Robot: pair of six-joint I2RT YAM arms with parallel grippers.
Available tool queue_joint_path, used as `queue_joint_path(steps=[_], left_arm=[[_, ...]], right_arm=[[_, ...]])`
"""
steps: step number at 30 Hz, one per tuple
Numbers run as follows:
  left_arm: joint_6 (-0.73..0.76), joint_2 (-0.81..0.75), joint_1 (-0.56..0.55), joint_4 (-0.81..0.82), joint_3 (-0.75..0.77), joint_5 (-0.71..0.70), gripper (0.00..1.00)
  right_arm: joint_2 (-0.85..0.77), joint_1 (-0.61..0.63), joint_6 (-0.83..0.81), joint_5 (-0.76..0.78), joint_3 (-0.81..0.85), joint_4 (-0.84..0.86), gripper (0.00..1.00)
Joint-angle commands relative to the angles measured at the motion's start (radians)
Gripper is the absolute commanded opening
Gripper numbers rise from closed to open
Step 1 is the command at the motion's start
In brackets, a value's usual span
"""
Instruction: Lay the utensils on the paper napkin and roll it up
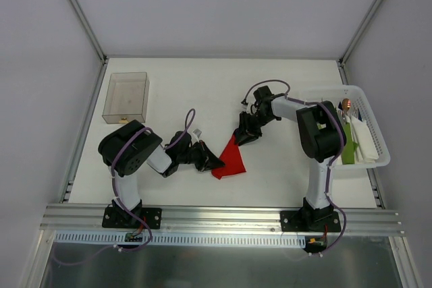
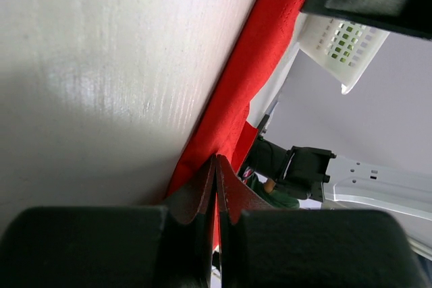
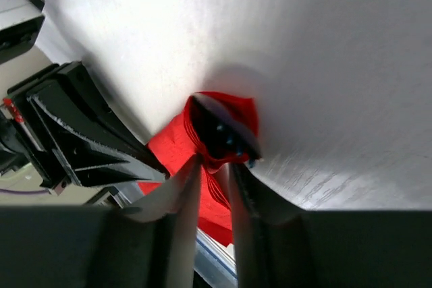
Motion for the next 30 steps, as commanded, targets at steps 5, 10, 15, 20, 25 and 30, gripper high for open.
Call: queue_joint_path(steps=[5, 10, 15, 20, 25, 30], left_arm=[[0.042, 0.017, -0.002, -0.184, -0.031, -0.090, 0.00], [0.072, -0.006, -0.004, -0.196, -0.016, -0.085, 0.00], [0.140, -0.053, -0.004, -0.230, 0.016, -0.079, 0.06], [0.270, -0.175, -0.002, -0.387, 0.076, -0.094, 0.27], [0.442, -0.314, 0.013, -0.614, 0.168, -0.171, 0.47], [0.568, -0.340, 0.097, -0.704, 0.234, -0.157, 0.50]], right_arm=[[0.048, -0.003, 0.010, 0.067, -0.022, 0.037, 0.03], [0.039, -0.004, -0.008, 0.022, -0.018, 0.060, 0.00], [0.013, -0.004, -0.018, -0.034, -0.009, 0.102, 0.00], [-0.009, -0.004, -0.059, -0.106, 0.008, 0.135, 0.00], [-0.030, -0.004, -0.093, -0.143, 0.008, 0.165, 0.00], [-0.044, -0.004, -0.125, -0.177, 0.001, 0.195, 0.00]])
